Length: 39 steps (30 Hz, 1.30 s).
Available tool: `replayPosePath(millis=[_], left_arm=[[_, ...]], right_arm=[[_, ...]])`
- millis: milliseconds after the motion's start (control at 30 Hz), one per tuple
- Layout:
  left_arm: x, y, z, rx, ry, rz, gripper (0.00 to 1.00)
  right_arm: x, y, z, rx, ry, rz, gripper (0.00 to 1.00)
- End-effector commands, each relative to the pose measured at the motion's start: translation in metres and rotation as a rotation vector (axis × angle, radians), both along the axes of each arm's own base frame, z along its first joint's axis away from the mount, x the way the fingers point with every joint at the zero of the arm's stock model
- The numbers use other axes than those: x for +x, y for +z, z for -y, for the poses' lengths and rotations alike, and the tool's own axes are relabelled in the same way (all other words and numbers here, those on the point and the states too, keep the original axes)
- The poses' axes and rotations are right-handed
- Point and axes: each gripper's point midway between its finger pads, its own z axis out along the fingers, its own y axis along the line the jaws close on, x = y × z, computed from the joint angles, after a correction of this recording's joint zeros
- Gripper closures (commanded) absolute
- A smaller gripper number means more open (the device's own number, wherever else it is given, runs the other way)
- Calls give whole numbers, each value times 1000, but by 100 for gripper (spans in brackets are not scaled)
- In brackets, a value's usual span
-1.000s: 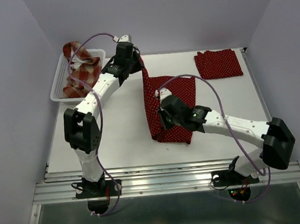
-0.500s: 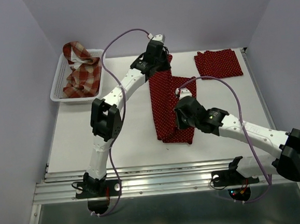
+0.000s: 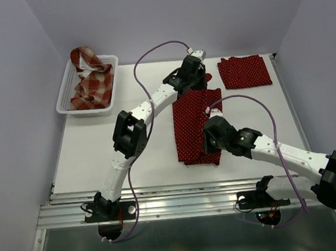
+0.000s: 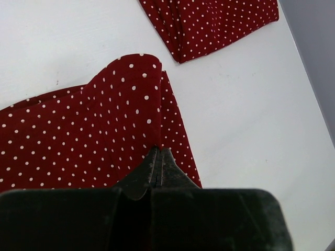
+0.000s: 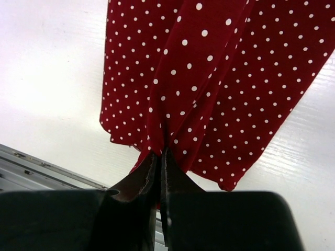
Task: Fold and stack the skirts
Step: Fold the skirt
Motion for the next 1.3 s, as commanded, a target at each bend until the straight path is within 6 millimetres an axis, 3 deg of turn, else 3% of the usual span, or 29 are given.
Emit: replayPosePath(millis=[0,367,633,933,1033,1067,1133,1167,1200,1233,1267], left_arm=[[16,36,15,-82,11,114,100],[6,-2,44,-92,-29,75,100],[5,-31,53,-99,-45,38,100],[-3,-53,68,-113,-84,2,100],[-7,-50,73,-128,-104,2,98],[-8,-48,74,-131,-109,3,95],[-10,-34,76,-148,-108,18,78],[-11,-29,77,-153,-102,23,61],[-12,-20,79,-171,-108,37,55],[-16,-8,81,-186,-124,48,36],[-18,0,82,-193,-132,58,28]], right_arm=[[-3,0,7,11,-34,-1,100],[-6,-28,32,-26,-139,-85,99],[-7,-49,49,-63,-204,-130,99],[-13,-62,61,-83,-256,-155,91],[-13,-59,69,-107,-307,-156,68],[-13,-56,71,-115,-313,-150,68],[-11,-49,79,-143,-327,-130,48],[-8,-40,78,-132,-331,-108,35],[-6,-33,80,-129,-347,-93,31],[-2,-20,83,-129,-369,-66,25],[-1,-12,84,-119,-373,-51,9]])
